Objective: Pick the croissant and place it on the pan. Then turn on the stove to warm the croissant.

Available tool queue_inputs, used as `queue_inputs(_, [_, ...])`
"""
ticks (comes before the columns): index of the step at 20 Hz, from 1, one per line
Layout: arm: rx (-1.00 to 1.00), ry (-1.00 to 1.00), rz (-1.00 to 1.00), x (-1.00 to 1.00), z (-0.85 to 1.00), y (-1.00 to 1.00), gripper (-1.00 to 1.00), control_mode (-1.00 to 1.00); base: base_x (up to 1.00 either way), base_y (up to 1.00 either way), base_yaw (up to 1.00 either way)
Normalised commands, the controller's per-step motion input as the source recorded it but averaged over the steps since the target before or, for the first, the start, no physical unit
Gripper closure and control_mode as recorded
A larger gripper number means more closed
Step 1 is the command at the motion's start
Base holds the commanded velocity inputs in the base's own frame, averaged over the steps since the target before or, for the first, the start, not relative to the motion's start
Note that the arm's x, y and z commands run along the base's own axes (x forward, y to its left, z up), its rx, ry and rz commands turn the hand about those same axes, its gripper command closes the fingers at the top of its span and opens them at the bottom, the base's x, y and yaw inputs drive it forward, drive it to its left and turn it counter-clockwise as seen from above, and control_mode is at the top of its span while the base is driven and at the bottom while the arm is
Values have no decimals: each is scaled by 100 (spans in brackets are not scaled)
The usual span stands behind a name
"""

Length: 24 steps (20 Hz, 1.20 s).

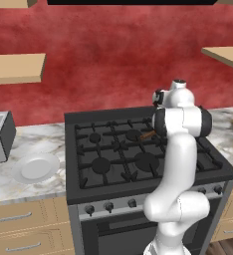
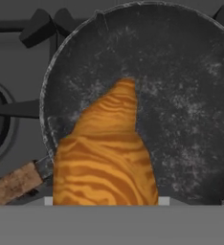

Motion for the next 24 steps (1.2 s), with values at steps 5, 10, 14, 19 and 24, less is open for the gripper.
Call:
queue_inputs(5, [2,0,0,29,0,-16,100,-100,0,0,0])
queue_inputs(10, [2,0,0,28,-4,-17,100,-100,0,0,0])
queue_inputs(14, [0,0,0,16,-17,-5,100,-100,0,0,0])
queue_inputs(19, [0,1,0,15,-36,0,100,-100,0,0,0])
queue_inputs(24, [0,1,0,17,-31,-4,100,-100,0,0,0])
